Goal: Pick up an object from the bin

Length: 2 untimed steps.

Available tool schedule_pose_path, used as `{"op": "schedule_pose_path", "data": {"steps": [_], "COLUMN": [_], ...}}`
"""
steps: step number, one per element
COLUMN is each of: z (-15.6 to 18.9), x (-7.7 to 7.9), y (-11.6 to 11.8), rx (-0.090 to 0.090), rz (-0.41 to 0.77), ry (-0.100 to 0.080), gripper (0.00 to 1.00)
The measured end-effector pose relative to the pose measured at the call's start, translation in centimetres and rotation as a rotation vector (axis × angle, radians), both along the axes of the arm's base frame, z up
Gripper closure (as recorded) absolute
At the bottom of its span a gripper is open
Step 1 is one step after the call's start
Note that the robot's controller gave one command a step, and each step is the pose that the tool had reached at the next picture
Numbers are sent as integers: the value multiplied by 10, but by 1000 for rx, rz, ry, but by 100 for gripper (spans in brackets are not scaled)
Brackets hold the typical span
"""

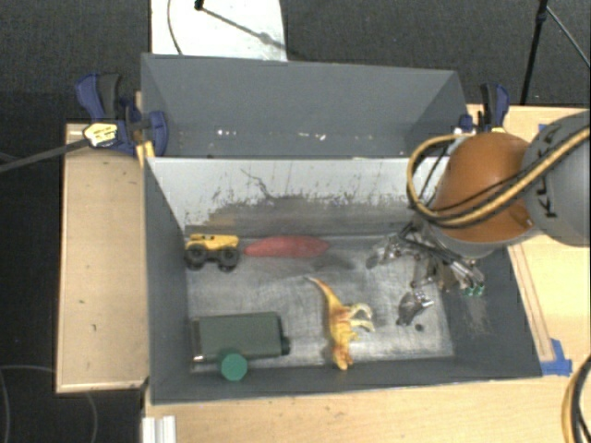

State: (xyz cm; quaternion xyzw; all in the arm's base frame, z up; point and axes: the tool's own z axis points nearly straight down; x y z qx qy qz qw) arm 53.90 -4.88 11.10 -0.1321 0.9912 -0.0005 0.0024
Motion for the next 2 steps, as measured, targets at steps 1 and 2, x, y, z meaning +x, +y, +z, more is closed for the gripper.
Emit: {"op": "schedule_pose_path", "data": {"steps": [1, 2], "z": [-23, -37], "x": [-25, -10], "y": [52, 94], "rx": [1, 0], "rz": [-54, 243], "ry": [3, -10], "gripper": [0, 100]}}
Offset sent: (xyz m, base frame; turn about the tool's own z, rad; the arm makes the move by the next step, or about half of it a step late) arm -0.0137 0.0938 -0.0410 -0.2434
